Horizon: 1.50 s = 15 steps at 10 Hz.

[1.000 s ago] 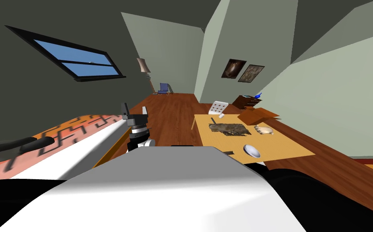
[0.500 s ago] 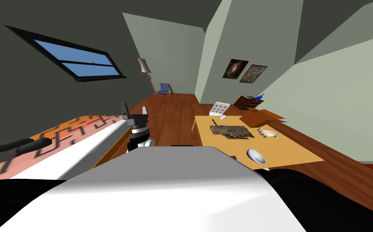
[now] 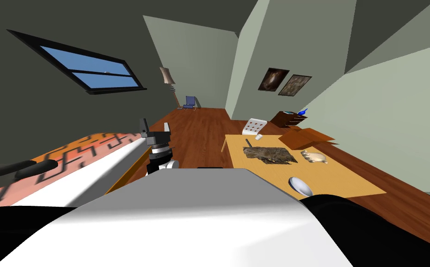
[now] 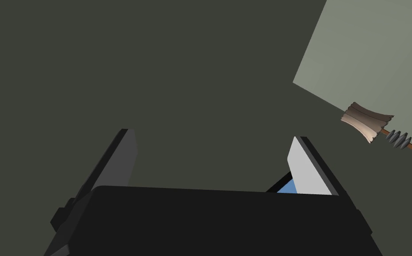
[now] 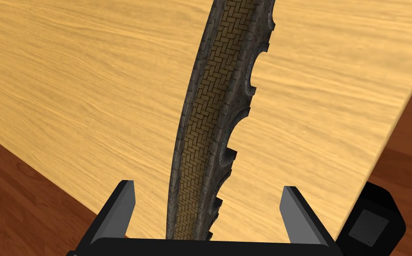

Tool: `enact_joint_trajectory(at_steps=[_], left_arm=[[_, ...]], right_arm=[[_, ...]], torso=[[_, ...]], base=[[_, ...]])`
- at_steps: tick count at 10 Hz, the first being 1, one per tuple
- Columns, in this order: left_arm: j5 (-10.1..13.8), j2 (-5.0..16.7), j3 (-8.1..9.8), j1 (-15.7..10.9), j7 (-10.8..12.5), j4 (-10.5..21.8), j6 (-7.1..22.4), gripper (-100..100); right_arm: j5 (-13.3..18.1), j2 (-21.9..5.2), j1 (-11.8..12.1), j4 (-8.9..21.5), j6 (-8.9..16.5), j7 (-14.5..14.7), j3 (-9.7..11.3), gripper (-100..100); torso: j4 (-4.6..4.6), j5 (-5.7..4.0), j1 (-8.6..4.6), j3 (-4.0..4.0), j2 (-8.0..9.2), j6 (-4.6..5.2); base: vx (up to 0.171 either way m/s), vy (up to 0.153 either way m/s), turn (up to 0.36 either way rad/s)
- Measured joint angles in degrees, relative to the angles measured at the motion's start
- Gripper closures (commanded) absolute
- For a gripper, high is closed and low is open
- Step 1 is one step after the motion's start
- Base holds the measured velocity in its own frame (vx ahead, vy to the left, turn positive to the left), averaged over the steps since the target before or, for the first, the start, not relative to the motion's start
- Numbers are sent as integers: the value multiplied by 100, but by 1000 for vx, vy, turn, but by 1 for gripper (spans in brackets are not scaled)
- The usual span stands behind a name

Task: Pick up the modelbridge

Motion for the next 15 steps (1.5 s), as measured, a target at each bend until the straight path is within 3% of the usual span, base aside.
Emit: enact_joint_trajectory(at_steps=[1, 2, 3, 7, 8, 12, 13, 14, 15], left_arm=[[0, 0, 0, 0, 0, 0, 0, 0], [0, 0, 0, -1, 0, 0, 0, 0], [0, 0, 0, -1, 0, 0, 0, 0], [0, 0, 0, -1, 0, 0, 0, 0], [0, 0, 0, -1, 0, 0, 0, 0], [0, 0, 0, -1, 0, 0, 0, 0], [0, 0, 0, -1, 0, 0, 0, 0], [0, 0, 0, -1, 0, 0, 0, 0], [0, -1, -1, -2, 0, 0, 0, 0]], right_arm=[[-98, -38, 2, 61, 35, 7, 15, -100], [-108, -42, 1, 68, 44, 9, 16, 0], [-107, -42, 1, 67, 44, 8, 16, -100], [325, 373, -235, 285, -45, -37, 31, -100], [336, 380, -240, 290, -47, -42, 31, 100], [331, 383, -238, 292, -52, -49, 32, 100], [331, 383, -239, 291, -52, -48, 32, 0], [331, 383, -240, 290, -50, -48, 31, 100], [225, 269, -204, 261, -24, -48, 44, 100]], torso=[[1, 1, 5, 2, 4, 1], [3, 1, 8, 10, 18, 2], [6, 1, 8, 16, 29, 2], [5, -4, -13, 13, 24, 1], [6, -1, -3, 16, 30, 1], [9, 4, 10, 23, 39, -2], [9, 4, 10, 23, 40, -1], [9, 4, 9, 23, 40, 0], [10, 9, 17, 28, 49, -1]], base=[[32, 3, 4], [7, 0, 0], [23, -27, -27], [33, -47, -17], [0, 0, 0], [0, 0, 0], [0, 0, 0], [-29, 29, 39], [-52, 58, 34]])
